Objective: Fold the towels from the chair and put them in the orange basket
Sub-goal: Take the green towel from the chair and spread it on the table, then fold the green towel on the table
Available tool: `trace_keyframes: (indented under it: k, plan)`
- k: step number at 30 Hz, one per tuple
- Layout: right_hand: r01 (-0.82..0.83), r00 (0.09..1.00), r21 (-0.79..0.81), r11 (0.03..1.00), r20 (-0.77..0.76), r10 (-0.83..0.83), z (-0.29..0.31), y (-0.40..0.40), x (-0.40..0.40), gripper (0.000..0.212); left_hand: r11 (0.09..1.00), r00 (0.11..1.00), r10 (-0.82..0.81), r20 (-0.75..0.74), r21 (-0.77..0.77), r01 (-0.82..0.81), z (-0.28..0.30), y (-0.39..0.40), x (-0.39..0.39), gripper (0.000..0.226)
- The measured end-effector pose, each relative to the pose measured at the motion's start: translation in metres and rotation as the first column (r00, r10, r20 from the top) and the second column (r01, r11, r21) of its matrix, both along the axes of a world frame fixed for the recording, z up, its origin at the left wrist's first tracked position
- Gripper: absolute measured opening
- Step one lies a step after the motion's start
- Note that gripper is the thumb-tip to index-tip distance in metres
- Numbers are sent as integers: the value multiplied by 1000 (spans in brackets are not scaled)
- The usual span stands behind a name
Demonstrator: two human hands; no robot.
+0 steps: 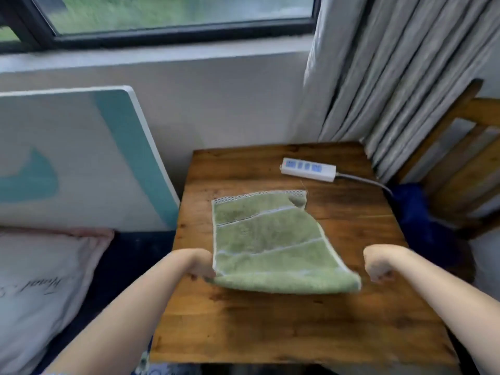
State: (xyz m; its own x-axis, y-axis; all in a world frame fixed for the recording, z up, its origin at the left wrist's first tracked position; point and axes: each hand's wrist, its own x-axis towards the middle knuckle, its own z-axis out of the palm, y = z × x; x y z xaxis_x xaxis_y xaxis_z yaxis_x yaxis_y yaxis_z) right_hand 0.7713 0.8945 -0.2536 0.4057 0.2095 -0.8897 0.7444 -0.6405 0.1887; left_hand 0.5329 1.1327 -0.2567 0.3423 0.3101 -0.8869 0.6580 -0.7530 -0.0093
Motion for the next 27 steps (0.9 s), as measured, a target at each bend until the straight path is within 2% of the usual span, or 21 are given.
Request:
trace_keyframes:
  k: [2, 4, 7, 10, 13, 16, 21, 24, 27]
  plan:
    - [3, 999, -68, 998, -38, -6, -15, -11, -10, 31, 998, 983, -54, -173, -41, 47, -25, -12, -7, 22]
    - [46, 997, -45, 998, -57, -48, -25, -12, -14, 34, 999, 980, -39, -194, -41, 31, -42, -19, -8, 29]
    - [127, 992, 125, 984, -17, -125, -33, -1, -12, 30, 997, 999, -36, -24, 66, 37, -54, -19, 1, 38]
    - [131, 990, 290, 948, 19, -142, -42, 12, -7, 26, 995, 997, -27, 71, 103, 20, -61, -11, 12, 38]
    - [102, 991, 353, 930, 50, -128, -47, 29, -4, 18, 993, 991, 27, 134, 112, -42, -69, 2, 20, 35]
    - [103, 987, 394, 913, 71, -142, -52, 50, 0, 19, 986, 977, 77, 200, 130, -104, -76, 15, 29, 31]
    - [116, 968, 500, 858, 135, -209, -71, 77, 12, 28, 932, 894, 222, 389, 185, -311, -94, 35, 42, 31]
    - [98, 965, 572, 815, 147, -219, -85, 94, 22, 22, 895, 836, 244, 492, 218, -390, -106, 46, 53, 34]
    - [40, 967, 633, 773, 171, -190, -106, 117, 39, 30, 865, 793, 270, 546, 224, -449, -123, 61, 68, 35]
